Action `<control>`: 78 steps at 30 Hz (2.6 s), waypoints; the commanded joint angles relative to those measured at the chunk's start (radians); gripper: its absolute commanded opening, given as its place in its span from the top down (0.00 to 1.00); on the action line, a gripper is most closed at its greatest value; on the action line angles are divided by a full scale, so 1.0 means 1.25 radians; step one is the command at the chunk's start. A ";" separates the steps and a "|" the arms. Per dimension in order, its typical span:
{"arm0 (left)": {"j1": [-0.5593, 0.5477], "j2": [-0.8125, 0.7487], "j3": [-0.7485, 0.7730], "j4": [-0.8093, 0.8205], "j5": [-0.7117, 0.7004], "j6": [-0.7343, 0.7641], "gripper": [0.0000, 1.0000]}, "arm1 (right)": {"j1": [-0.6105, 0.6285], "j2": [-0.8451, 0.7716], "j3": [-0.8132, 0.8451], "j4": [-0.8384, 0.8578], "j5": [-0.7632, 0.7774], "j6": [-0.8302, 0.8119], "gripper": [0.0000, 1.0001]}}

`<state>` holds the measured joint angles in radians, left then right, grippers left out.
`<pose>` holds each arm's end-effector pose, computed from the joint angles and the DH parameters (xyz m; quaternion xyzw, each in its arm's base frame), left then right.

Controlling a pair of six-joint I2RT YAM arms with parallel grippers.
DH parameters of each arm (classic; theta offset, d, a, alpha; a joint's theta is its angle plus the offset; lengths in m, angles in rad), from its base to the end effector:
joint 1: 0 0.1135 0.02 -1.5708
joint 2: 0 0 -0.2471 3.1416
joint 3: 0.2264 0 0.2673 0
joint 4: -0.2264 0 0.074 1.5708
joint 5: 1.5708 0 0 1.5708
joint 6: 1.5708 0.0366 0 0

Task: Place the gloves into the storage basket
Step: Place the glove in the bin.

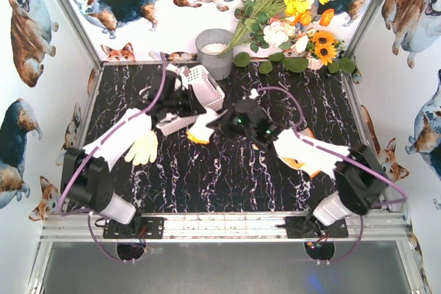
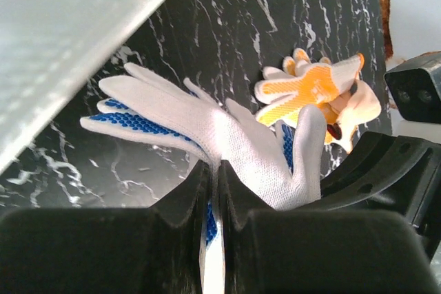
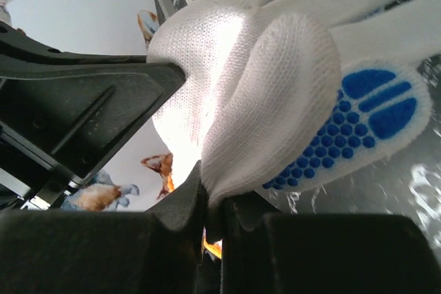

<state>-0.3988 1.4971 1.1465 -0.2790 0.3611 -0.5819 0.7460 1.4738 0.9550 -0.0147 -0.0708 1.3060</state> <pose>0.3217 -0.1496 0.2631 0.0009 0.8806 -0.3513 0.3181 0.2532 0.2375 0.2262 0.2230 0.8390 0.4396 0.2305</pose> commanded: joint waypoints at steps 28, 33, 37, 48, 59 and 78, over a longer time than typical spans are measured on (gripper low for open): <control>0.173 0.501 0.598 0.033 0.297 0.120 1.00 | -0.120 0.351 0.533 -0.029 0.036 -0.208 1.00; 0.170 0.569 0.666 0.072 0.303 0.100 1.00 | -0.140 0.378 0.548 -0.013 0.038 -0.237 1.00; 0.163 0.610 0.710 0.076 0.297 0.096 1.00 | -0.153 0.401 0.567 -0.008 0.038 -0.251 1.00; 0.163 0.669 0.746 0.005 0.258 0.137 1.00 | -0.134 0.491 0.597 -0.016 0.001 -0.208 1.00; 0.202 0.663 0.745 -0.159 0.200 0.276 1.00 | -0.090 0.581 0.665 -0.034 -0.017 -0.158 1.00; 0.242 0.695 0.748 -0.290 0.119 0.449 1.00 | -0.038 0.757 0.858 -0.145 0.008 -0.085 1.00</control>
<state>-0.1032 2.3337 2.0438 -0.6247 0.5503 -0.0898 0.6800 2.3600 1.9400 -0.1734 -0.0551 1.1633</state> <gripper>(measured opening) 0.016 0.093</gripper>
